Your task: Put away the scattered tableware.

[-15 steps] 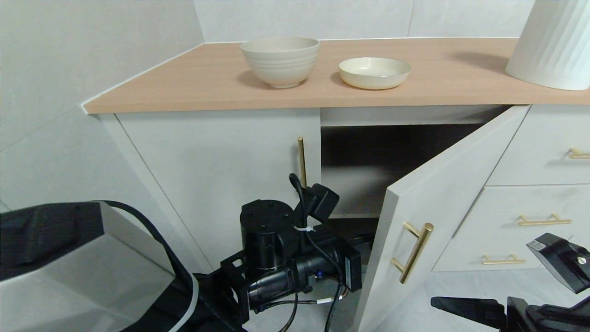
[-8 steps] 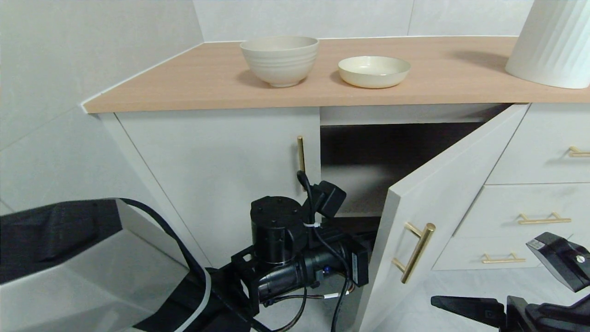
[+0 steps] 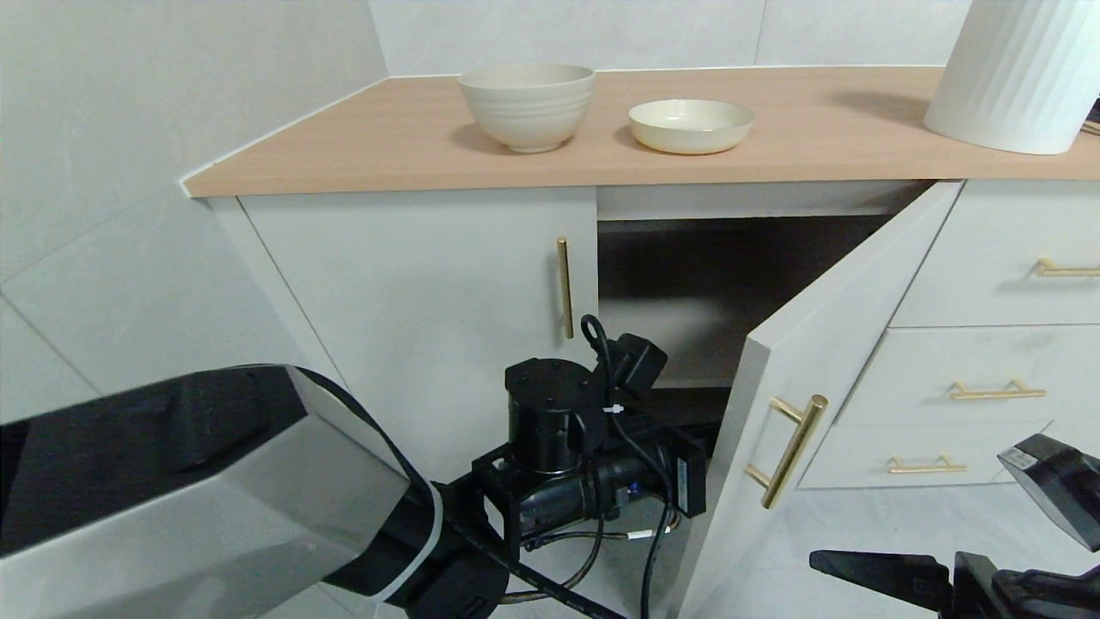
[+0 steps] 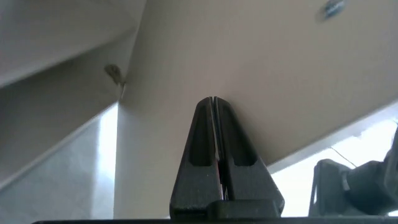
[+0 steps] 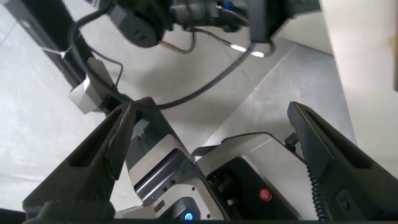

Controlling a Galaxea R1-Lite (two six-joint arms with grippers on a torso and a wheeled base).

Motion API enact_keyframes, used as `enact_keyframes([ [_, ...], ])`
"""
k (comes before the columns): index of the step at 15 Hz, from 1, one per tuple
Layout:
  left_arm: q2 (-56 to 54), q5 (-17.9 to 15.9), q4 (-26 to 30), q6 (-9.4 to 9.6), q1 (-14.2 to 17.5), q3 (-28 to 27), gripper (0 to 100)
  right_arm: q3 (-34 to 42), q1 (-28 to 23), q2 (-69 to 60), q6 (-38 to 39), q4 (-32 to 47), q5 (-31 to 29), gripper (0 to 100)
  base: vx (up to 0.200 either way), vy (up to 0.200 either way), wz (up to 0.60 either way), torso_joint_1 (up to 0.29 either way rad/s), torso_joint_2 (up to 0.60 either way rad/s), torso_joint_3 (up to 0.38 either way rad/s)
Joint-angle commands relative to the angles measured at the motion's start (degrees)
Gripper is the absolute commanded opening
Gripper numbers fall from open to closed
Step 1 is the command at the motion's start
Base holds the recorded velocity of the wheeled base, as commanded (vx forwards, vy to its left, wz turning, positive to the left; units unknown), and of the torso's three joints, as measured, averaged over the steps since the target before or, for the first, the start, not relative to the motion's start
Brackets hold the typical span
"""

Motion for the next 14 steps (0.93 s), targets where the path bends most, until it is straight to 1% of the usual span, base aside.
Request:
enact_keyframes([
  [1,0.4,-0.1,-0.1,-0.01,0.0,-0.5,0,0.0,0.2,-0.3,-0.1,0.0,0.2,100,0.000,0.000,0.00,0.000,0.00,0.000],
  [3,0.6,0.0,0.1,-0.01,-0.1,-1.7,0,-0.6,1.0,-0.7,-1.2,-0.3,0.5,100,0.000,0.000,0.00,0.000,0.00,0.000],
  [8,1.7,0.2,1.7,-0.01,-4.2,-5.2,0,-1.7,7.9,-3.3,-6.1,-0.3,0.6,100,0.000,0.000,0.00,0.000,0.00,0.000],
  [10,3.3,0.3,2.2,-0.01,-7.1,-7.1,0,-2.1,9.1,-4.1,-8.8,-0.3,0.7,100,0.000,0.000,0.00,0.000,0.00,0.000],
  [11,4.2,0.3,3.4,-0.01,-10.1,-8.8,0,-2.5,10.4,-4.2,-9.7,-0.3,0.7,100,0.000,0.000,0.00,0.000,0.00,0.000],
  [13,3.3,0.6,3.6,-0.10,-12.4,-9.3,0,-2.2,11.0,-4.8,-11.0,-0.3,0.7,100,0.000,0.000,0.00,0.000,0.00,0.000],
  [14,2.1,1.1,3.6,-0.10,-12.9,-9.1,0,-2.2,11.1,-5.4,-12.3,-0.3,0.7,100,0.000,0.000,0.00,0.000,0.00,0.000],
])
